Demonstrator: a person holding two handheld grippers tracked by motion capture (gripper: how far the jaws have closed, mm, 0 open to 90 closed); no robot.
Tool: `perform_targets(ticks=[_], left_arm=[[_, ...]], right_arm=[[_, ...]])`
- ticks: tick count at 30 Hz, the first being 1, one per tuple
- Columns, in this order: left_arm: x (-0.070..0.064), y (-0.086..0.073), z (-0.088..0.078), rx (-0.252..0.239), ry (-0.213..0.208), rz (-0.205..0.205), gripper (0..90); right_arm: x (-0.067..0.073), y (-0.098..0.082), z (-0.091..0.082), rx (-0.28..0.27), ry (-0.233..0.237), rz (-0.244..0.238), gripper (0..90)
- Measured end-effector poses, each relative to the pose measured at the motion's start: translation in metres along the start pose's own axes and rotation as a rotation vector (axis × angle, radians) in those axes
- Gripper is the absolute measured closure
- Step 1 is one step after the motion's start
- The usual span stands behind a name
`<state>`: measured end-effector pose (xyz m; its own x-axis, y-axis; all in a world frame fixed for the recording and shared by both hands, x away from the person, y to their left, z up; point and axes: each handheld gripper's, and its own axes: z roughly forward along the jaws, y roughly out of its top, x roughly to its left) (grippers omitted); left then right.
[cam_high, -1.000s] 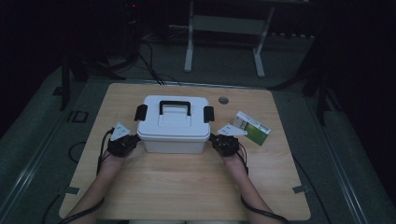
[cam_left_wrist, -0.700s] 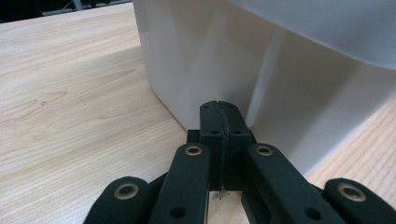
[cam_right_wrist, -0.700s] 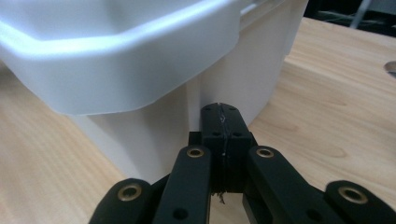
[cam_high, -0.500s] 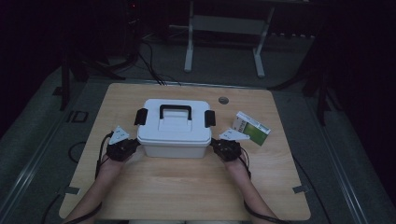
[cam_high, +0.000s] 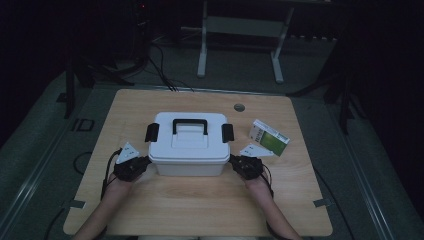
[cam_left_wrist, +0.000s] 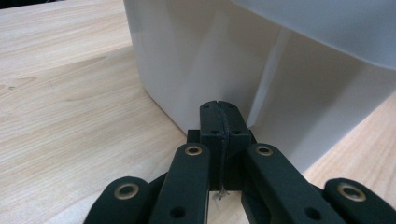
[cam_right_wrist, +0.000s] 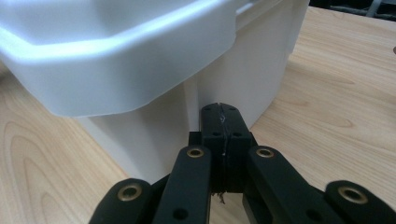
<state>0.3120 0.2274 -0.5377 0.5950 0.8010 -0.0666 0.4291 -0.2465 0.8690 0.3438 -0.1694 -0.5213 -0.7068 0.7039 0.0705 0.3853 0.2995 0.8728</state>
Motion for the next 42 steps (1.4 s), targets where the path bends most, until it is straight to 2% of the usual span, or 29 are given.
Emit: perform_targets(ticks=[11, 26, 29, 33, 37, 42], left_arm=[[-0.008, -0.003, -0.007, 0.01, -0.035, -0.013, 89.7], [-0.022, -0.005, -0.01, 0.022, -0.053, 0.031, 89.7], [-0.024, -0.006, -0.012, 0.019, -0.06, 0.021, 89.6], [-0.026, -0.008, -0.014, 0.018, -0.057, 0.035, 89.6], [-0.028, -0.01, -0.017, 0.016, -0.062, 0.022, 89.6], [-0.028, -0.011, -0.018, 0.014, -0.068, 0.029, 89.5]], right_arm=[[0.004, -0.006, -0.01, 0.001, 0.004, -0.002, 90.0], [0.007, -0.015, -0.027, 0.004, 0.011, 0.006, 90.0], [0.008, -0.017, -0.03, -0.001, 0.022, 0.014, 90.0], [0.01, -0.019, -0.032, -0.003, 0.011, 0.002, 90.0], [0.012, -0.02, -0.033, -0.004, 0.019, 0.007, 90.0], [0.012, -0.021, -0.034, -0.004, 0.025, 0.015, 90.0]])
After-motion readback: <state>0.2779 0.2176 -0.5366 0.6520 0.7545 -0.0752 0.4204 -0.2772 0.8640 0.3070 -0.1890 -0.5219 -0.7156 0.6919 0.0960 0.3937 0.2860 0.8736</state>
